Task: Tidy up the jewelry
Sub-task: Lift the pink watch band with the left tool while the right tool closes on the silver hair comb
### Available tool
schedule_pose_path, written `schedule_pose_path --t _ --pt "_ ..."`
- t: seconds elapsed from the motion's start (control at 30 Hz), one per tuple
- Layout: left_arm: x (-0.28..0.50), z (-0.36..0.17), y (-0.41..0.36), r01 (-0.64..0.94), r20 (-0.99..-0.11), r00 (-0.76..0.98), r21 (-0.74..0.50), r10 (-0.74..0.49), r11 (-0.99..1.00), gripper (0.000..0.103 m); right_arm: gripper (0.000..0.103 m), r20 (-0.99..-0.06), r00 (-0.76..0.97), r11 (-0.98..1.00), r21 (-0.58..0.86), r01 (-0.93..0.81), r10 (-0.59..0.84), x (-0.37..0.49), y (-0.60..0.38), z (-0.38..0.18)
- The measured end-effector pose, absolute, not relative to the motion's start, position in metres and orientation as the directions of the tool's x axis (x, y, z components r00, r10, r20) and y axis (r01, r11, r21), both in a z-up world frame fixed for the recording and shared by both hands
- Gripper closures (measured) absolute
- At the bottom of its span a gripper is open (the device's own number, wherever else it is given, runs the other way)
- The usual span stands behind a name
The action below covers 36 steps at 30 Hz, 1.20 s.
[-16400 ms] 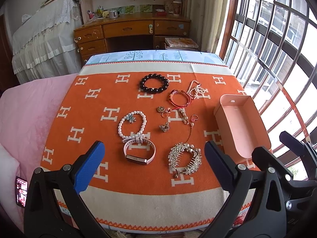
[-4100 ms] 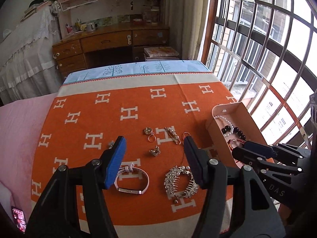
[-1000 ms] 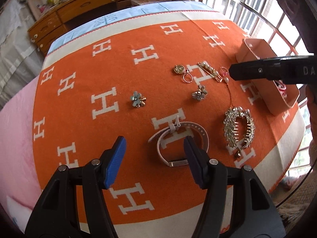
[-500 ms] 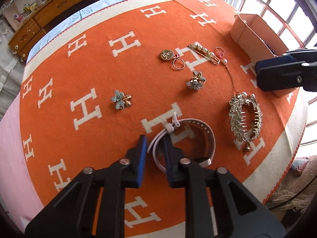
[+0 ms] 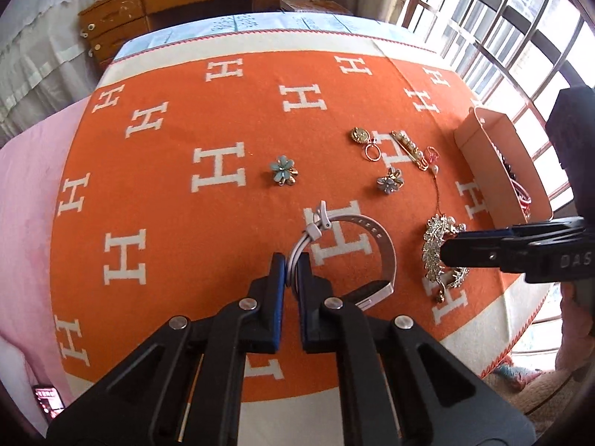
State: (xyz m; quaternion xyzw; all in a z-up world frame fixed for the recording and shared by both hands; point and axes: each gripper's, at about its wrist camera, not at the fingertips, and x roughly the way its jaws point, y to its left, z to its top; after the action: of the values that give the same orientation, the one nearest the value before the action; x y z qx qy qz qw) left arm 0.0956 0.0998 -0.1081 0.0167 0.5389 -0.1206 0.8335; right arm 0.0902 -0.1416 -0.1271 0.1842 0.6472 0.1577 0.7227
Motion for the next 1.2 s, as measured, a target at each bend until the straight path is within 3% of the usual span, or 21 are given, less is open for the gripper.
schedule_pose_path --t 0.33,0.63,0.7,0.73,0.97,1.2 --pt "0.079 -0.1 0.127 0.191 -0.867 0.426 -0.194 -0.259 0.962 0.099 0.062 -0.941 0.111 0.943 0.327 0.064 0.319 0.094 -0.116 -0.144" --pt "0.071 -0.103 0.133 0.202 -0.854 0.425 -0.235 -0.301 0.951 0.099 0.062 -0.972 0.215 0.994 0.075 -0.083 0.091 0.075 -0.078 -0.14" --pt "0.068 -0.101 0.133 0.204 -0.852 0.426 -0.237 -0.304 0.95 0.099 0.073 -0.968 0.245 0.994 0.023 -0.104 0.048 0.069 -0.074 -0.139" --pt "0.066 -0.1 0.133 0.206 -0.851 0.428 -0.236 -0.305 0.949 0.099 0.073 -0.965 0.26 0.994 0.003 -0.108 0.031 0.066 -0.073 -0.139" --pt "0.054 -0.081 0.129 0.216 -0.838 0.455 -0.225 -0.301 0.95 0.099 0.073 -0.938 0.313 0.985 0.12 -0.121 0.152 0.048 -0.087 -0.126" --pt "0.054 -0.052 0.099 0.261 -0.826 0.472 -0.201 -0.306 0.944 0.099 0.073 -0.864 0.429 0.964 0.221 -0.149 0.265 0.027 -0.118 -0.073"
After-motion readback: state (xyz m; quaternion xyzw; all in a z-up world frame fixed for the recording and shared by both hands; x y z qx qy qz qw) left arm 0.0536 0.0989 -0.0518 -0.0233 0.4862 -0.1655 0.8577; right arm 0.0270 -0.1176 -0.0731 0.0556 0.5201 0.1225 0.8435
